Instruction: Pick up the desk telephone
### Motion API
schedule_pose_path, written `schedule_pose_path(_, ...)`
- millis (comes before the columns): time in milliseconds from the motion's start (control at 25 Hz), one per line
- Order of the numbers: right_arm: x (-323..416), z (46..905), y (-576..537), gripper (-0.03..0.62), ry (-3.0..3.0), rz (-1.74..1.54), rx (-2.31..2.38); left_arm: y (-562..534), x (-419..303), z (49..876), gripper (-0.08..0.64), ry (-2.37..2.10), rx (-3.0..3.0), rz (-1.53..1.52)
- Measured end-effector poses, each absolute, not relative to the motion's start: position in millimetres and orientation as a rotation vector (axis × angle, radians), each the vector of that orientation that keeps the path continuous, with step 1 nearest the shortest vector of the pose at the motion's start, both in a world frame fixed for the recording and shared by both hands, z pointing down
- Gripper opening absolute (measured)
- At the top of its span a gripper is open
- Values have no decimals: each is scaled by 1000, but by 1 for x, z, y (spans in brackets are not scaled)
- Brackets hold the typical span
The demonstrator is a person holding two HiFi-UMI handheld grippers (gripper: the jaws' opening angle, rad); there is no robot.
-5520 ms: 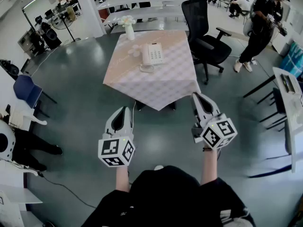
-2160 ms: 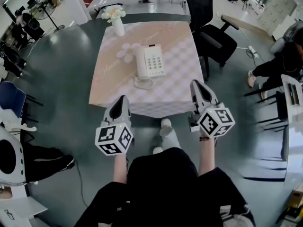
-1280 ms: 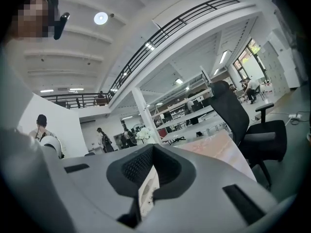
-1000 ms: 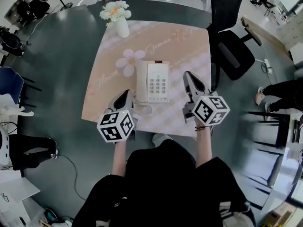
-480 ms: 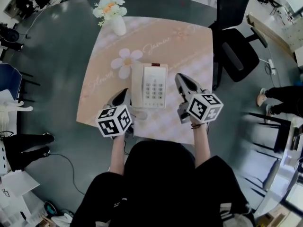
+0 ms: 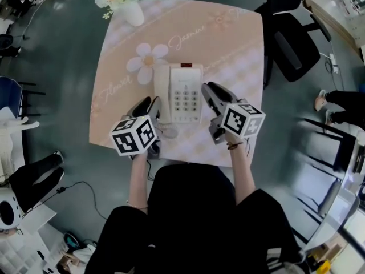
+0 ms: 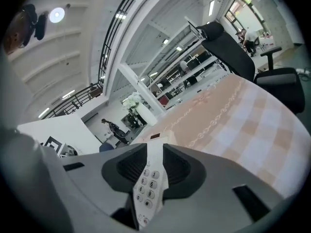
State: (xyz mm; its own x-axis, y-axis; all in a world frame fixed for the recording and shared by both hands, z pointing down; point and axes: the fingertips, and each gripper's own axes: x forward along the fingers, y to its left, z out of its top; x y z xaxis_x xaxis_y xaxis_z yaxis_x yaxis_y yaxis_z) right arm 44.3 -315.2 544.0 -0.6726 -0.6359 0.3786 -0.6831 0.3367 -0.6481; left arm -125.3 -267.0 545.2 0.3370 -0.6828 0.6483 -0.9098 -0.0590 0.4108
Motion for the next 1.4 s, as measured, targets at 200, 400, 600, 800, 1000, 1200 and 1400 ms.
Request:
schedule_pose_path(200,40,569,-320,166,-2439,1416,1251,-276,-121,566,208,-1328,1782,365)
schedule_pose_path(400,33,585,-327,218,-2377,1498,1243,-281,-121,574,312,-1263,1787,350)
schedule_pose_path(600,27,597,-325,225,-2343,1552,1221,-277,-110,591,339,-1181,1783,420)
schedule_pose_path(800,21,599,-326,227,-2323,1574,1185,-277,-99,603,339,-1119,1763,438)
schedule_pose_path(1000,17,605,-326,225,-2281,1603,1134,-279,-93,615,339,-1085,1737,466)
schedule_pose_path(1200,14,609,-325,213,-2251,1644,1080,-279,-89,619,339,-1022,1712,472)
schedule_pose_path(1400,13,609,-325,213,-2235,1693,1032,-279,-89,620,339,-997,1709,477)
